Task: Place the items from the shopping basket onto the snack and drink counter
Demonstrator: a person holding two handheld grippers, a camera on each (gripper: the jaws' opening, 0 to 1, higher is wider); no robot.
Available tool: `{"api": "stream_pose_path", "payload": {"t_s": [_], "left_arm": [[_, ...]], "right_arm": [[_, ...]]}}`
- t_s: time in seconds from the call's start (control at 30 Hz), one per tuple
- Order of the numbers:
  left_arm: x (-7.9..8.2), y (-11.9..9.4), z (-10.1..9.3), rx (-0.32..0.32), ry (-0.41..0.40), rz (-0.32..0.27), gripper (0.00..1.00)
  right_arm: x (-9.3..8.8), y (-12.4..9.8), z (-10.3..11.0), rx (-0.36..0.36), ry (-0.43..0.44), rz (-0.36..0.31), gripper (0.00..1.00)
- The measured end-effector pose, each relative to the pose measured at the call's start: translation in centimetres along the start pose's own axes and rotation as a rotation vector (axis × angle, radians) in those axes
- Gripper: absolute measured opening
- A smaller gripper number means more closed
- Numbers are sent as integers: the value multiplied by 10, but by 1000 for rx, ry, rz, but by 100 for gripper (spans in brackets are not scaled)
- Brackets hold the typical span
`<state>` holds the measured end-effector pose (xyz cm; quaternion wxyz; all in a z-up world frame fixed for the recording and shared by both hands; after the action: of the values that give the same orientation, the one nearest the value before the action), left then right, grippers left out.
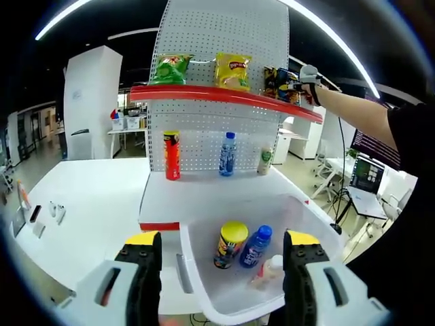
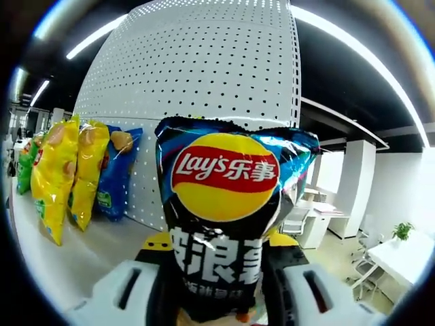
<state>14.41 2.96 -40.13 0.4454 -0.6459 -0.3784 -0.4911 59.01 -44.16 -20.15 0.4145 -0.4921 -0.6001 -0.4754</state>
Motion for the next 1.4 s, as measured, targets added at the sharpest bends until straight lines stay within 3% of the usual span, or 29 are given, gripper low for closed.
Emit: {"api": "stream_pose_path", "payload": {"t_s": [0.57, 1.4], "left_arm": [[0, 3, -6, -24, 5, 2, 72], [5, 21, -13, -117, 24, -3, 72]], "right_arm": [[14, -18, 5, 42, 35, -64, 63], [32, -52, -15, 51, 21, -119, 61]]}}
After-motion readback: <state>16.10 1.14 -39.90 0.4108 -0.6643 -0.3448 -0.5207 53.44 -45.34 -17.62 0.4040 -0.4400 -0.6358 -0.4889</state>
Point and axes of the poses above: the point that each gripper's makers call its tool centre point, and the gripper's own axes: y roughly forward along the fingers, z roughly to its left, x roughly out of its top, the point moved 10 cm from there along -y, roughly backward along the fingers, and after that the axes turned 12 degrees about -z, right-handed, at the moved point
